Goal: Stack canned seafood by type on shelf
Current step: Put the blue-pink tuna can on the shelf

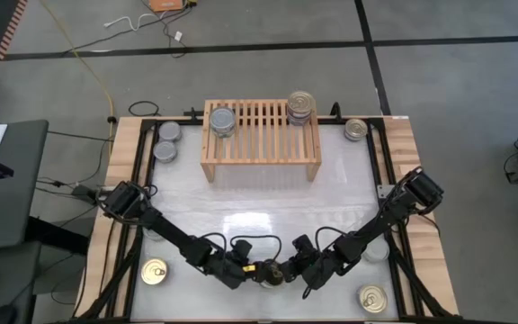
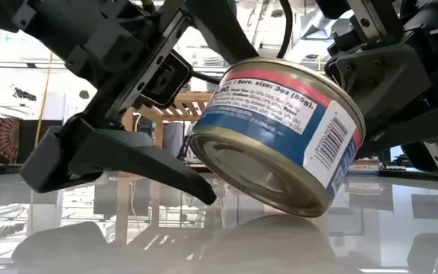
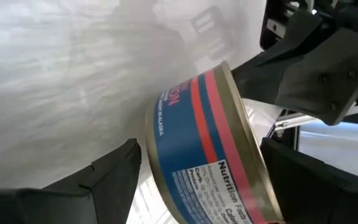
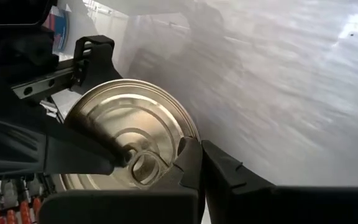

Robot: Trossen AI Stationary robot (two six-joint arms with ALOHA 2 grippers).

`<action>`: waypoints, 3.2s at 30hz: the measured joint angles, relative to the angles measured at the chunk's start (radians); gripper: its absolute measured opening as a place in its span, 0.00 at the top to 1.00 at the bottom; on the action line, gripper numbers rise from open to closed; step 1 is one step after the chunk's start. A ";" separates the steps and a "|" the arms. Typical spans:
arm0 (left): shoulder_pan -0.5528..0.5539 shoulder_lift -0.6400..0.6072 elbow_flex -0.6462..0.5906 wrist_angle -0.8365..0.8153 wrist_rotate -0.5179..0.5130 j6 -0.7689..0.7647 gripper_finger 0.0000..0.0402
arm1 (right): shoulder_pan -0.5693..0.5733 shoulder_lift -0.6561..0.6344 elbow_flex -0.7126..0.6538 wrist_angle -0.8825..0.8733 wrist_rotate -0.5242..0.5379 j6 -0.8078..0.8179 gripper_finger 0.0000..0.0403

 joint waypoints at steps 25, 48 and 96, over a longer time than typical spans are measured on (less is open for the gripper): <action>0.005 -0.002 0.001 0.007 0.056 0.031 0.56 | 0.000 -0.193 -0.001 -0.134 -0.100 -0.246 0.73; 0.176 0.002 0.250 0.229 -0.016 0.319 0.56 | 0.281 -0.211 -0.010 -0.598 -0.111 -0.100 0.72; 0.846 0.002 0.731 -0.520 0.375 0.729 0.54 | 0.077 -0.305 -0.010 -0.918 -0.030 0.015 0.72</action>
